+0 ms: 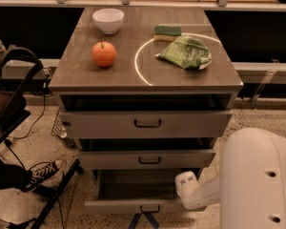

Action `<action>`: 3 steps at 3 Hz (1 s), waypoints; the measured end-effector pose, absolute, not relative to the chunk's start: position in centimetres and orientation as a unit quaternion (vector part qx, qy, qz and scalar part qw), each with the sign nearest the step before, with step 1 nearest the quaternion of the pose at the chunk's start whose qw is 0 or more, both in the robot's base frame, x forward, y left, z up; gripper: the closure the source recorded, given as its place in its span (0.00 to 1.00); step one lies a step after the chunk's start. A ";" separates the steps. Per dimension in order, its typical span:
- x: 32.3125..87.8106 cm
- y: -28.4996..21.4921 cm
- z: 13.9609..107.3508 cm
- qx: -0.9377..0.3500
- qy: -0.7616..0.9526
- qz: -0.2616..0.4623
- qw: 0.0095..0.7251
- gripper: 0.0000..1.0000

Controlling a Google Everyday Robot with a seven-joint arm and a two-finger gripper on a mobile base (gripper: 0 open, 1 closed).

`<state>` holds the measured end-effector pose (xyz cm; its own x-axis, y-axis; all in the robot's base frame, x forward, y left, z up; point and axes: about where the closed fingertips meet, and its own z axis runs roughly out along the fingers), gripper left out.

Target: Open bottom drawer

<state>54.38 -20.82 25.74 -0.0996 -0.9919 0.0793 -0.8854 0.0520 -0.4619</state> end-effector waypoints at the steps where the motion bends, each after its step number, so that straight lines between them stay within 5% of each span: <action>1: 56.6 -20.9 22.6 -0.665 0.714 -0.175 0.133 1.00; 3: 55.6 -20.5 15.2 -0.691 0.712 -0.113 0.053 1.00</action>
Offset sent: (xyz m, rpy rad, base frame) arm 0.0210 0.0100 -0.1257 0.0400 0.2923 0.0411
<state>55.62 -20.51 15.21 -0.0390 -0.9960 0.0807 -0.9719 0.0191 -0.2346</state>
